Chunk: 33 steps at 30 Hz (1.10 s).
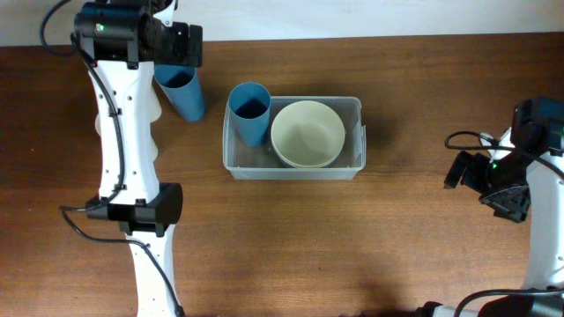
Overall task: Pack container
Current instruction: 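Move the left gripper to the back blue cup and grasp it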
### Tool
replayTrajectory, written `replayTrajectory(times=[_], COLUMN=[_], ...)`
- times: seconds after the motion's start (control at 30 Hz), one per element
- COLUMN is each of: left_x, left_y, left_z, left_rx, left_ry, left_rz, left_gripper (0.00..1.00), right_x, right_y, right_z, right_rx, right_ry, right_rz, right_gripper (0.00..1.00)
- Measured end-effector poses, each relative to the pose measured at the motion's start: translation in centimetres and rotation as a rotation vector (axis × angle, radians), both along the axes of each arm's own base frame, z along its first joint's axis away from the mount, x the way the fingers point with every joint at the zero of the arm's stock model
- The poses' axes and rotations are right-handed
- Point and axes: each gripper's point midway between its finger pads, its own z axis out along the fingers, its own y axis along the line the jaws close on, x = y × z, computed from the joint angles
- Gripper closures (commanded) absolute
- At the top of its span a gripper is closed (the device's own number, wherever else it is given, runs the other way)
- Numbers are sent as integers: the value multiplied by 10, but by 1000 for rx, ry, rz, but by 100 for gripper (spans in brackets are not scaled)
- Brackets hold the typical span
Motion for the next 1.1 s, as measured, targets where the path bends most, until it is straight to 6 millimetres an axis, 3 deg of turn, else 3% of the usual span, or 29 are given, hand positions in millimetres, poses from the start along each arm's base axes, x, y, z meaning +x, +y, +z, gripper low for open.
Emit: replayTrajectory(times=[0.17,0.43,0.5,1.0,1.1], left_x=[12,32,34,34,35], left_y=[-7,-10,-11,-11,-11], left_z=[-14,-92,-103,-116,-127], left_rx=[3,21,22,24,23], left_ry=[12,168,191,224,245], left_rz=[-35,-52,-52,-53,-54], left_gripper=[0,0,0,0,0], right_x=[0,0,0,0,0], right_y=[0,0,0,0,0], right_z=[0,0,0,0,0], right_rx=[0,0,0,0,0], right_ry=[0,0,0,0,0], right_rz=[0,0,0,0,0], right_gripper=[1,1,1,1,1])
